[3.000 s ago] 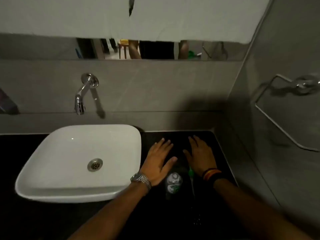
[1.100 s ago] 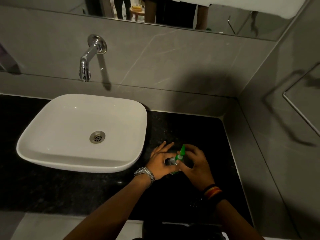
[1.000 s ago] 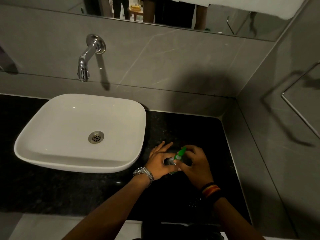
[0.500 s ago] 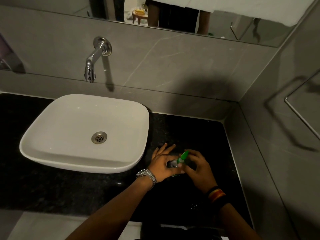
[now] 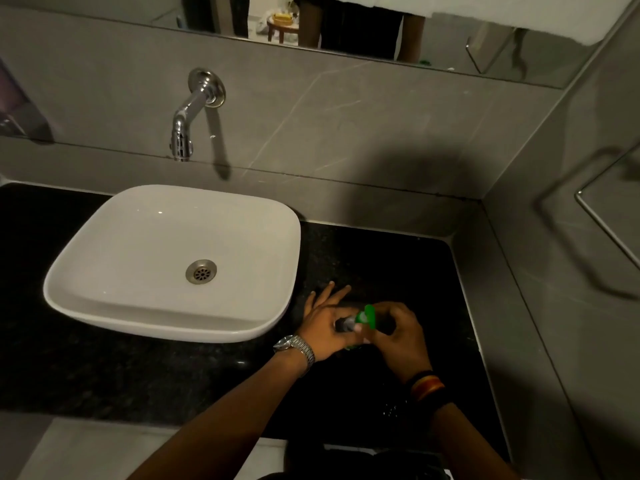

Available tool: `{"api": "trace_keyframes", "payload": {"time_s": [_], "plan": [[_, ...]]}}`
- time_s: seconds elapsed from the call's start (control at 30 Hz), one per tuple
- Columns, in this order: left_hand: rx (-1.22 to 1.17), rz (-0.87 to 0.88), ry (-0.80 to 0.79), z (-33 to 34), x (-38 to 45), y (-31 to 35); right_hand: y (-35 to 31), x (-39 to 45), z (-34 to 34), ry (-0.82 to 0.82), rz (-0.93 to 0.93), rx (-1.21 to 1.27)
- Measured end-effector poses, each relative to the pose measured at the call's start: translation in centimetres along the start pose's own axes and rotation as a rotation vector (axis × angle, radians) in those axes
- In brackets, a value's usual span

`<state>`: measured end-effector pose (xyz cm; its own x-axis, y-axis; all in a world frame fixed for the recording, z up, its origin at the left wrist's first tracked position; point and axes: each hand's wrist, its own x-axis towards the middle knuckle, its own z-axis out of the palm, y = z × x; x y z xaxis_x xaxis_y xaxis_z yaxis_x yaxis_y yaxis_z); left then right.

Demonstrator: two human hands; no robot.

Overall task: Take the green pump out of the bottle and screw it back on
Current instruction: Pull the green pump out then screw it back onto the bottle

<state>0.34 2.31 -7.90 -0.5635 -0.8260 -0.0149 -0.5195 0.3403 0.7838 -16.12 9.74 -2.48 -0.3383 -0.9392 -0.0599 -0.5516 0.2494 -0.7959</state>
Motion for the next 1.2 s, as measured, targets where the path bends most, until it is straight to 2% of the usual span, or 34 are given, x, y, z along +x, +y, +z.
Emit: {"api": "trace_keyframes", "payload": {"time_s": [0.1,0.23,0.33,0.5,0.67,0.77,0.9,0.97,1.1,1.2], "plan": [[0.024,0.005,-0.002,-0.1,0.0,0.2,-0.9,0.5,0.3,0.026,0.072,-0.178],[0.028,-0.01,-0.002,-0.1,-0.1,0.3,-0.2,0.0,-0.3,-0.082,-0.132,-0.101],[0.005,-0.025,-0.008,0.0,-0.2,0.2,-0.2,-0.1,-0.9,-0.008,-0.215,-0.188],[0.04,-0.027,0.01,0.2,-0.2,0.2,-1.6,0.5,-0.9,0.053,-0.074,-0.289],[0.036,-0.049,0.008,0.3,-0.3,0.3,-0.9,0.5,-1.6,-0.14,-0.181,-0.086],[0.016,-0.041,-0.001,0.2,-0.3,0.2,-1.1,0.4,-1.4,-0.082,-0.167,-0.094],[0.016,-0.029,0.002,0.2,-0.2,0.1,-1.7,0.8,-0.9,-0.014,0.018,-0.163],[0.018,-0.028,0.001,0.2,-0.2,0.2,-1.2,0.8,-1.0,-0.066,0.011,-0.113],[0.008,-0.035,-0.007,0.0,-0.4,0.4,-0.2,0.5,-1.6,-0.226,-0.038,0.146],[0.019,-0.03,0.003,0.0,-0.5,0.7,-0.4,0.4,-1.2,-0.161,-0.006,0.171]]}}
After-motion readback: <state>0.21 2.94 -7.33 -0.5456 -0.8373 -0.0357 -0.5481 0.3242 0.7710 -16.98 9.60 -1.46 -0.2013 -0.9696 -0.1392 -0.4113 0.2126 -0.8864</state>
